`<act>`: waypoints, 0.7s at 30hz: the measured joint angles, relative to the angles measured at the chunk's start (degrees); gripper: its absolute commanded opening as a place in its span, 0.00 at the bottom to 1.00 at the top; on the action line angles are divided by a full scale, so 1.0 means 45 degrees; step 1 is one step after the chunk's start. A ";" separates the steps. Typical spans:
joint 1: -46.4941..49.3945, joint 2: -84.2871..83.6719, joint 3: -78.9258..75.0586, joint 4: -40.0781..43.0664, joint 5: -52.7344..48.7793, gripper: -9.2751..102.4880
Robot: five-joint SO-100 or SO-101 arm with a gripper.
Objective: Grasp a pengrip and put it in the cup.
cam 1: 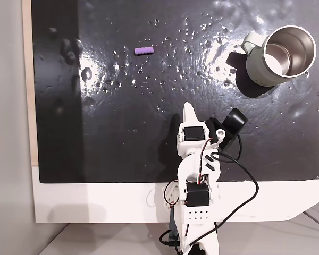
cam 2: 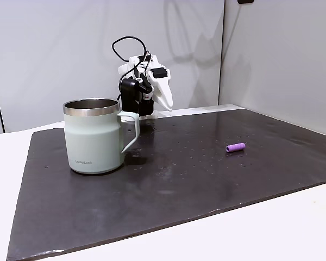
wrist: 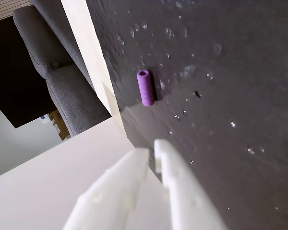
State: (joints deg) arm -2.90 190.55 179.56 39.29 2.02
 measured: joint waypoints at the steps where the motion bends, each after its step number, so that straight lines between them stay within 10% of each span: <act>1: 0.0000 0.0000 0.0000 0.0000 0.0000 0.08; 21: 0.0000 0.0020 -0.0195 0.0410 -0.0020 0.08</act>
State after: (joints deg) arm -2.90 190.63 178.68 41.13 1.93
